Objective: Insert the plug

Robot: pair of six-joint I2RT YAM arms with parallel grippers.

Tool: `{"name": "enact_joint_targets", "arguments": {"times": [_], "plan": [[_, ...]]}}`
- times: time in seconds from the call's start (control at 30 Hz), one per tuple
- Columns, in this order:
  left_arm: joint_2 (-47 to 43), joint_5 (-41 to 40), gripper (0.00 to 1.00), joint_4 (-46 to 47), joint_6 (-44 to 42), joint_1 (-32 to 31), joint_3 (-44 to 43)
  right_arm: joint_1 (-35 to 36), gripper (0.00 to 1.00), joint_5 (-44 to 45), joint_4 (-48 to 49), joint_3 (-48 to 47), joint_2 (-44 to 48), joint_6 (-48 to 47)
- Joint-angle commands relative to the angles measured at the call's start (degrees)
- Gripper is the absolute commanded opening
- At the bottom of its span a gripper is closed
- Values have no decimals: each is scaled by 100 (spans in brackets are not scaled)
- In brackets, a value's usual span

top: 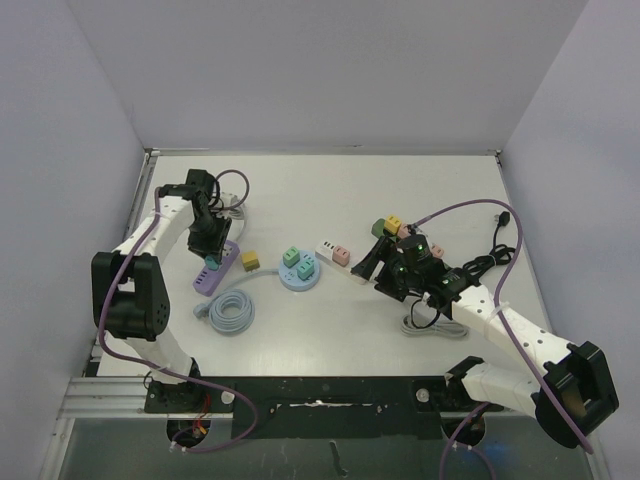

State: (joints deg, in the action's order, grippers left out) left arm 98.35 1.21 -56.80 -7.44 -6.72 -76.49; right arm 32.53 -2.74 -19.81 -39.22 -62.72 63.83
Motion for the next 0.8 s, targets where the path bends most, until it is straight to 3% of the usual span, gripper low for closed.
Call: {"name": "enact_joint_targets", "arguments": {"times": [0.0,0.77], "plan": [[116,-75,21,-92,-278,-109,-125,-37,77,29,180,-230,-33,13],[-32,-492,19,-38,-519,-356,-86,-37,77,30,232,-132,-78,77]]}}
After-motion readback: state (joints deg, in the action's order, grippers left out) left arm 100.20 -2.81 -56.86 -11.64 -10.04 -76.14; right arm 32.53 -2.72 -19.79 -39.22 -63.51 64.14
